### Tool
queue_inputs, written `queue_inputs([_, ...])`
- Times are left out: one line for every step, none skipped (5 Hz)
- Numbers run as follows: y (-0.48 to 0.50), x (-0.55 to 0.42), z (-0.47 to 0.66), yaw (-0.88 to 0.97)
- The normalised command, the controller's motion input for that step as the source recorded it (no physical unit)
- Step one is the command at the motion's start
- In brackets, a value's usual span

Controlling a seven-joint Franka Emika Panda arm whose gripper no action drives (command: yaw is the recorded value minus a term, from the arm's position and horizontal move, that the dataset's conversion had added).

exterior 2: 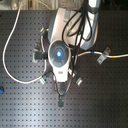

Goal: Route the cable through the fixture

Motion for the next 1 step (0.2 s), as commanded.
queue_inputs([0.063,-0.097,0.52,0.00])
